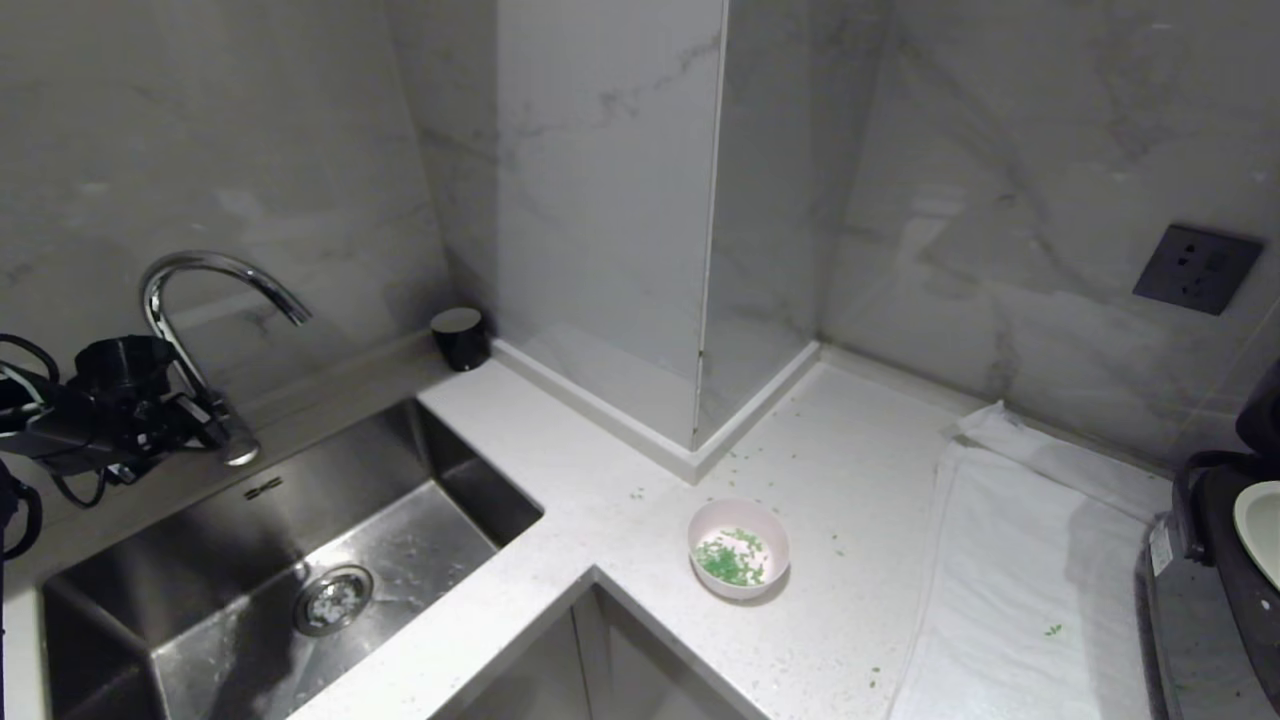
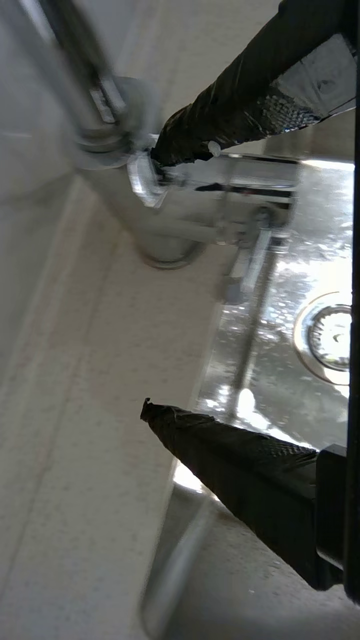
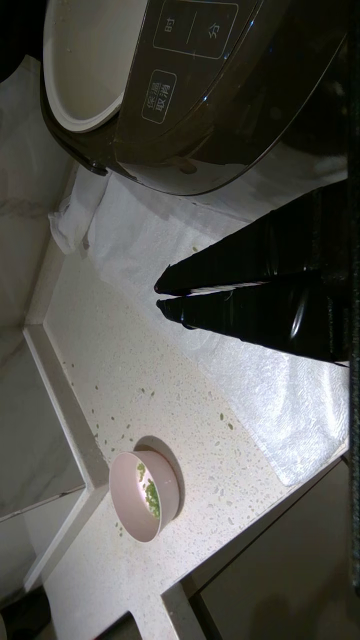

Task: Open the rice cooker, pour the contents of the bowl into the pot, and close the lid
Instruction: Turn on the tap

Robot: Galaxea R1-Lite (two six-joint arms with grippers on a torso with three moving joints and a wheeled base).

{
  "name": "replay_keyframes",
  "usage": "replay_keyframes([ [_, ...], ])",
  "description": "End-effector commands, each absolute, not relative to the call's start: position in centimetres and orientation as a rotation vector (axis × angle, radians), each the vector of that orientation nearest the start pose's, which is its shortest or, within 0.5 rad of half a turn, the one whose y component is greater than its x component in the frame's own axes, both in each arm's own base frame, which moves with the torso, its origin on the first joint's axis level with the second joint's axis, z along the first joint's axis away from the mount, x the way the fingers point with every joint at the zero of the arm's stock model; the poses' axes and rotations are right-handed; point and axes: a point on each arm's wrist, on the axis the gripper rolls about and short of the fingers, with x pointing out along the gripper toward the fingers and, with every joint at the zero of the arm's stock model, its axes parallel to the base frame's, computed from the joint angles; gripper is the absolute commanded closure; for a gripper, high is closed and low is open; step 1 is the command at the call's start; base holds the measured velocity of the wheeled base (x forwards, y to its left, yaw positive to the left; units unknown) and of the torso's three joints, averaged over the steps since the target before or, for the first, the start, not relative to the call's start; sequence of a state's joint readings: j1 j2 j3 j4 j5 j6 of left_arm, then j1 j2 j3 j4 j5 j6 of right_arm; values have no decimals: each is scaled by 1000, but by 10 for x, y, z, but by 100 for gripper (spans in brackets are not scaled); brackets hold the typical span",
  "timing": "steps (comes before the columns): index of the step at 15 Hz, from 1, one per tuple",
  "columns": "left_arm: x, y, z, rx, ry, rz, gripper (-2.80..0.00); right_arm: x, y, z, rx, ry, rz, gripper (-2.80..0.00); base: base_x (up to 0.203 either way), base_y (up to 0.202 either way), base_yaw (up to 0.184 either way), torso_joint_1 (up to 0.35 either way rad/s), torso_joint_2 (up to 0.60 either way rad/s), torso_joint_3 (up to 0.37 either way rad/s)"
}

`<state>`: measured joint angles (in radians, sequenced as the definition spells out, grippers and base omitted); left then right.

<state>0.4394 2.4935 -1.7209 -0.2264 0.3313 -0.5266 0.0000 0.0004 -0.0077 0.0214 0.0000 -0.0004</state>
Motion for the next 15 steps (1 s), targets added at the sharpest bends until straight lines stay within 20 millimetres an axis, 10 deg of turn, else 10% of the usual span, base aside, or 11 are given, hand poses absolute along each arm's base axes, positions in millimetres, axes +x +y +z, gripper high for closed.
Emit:
replay_keyframes([
  [1,454,224,59,-522,338,888,0,-23,0,75,-2,14,0,0,0,0,0,0,0,0],
  [15,453,223,55,-517,356,890,0,-23,0,75,-2,14,0,0,0,0,0,0,0,0],
])
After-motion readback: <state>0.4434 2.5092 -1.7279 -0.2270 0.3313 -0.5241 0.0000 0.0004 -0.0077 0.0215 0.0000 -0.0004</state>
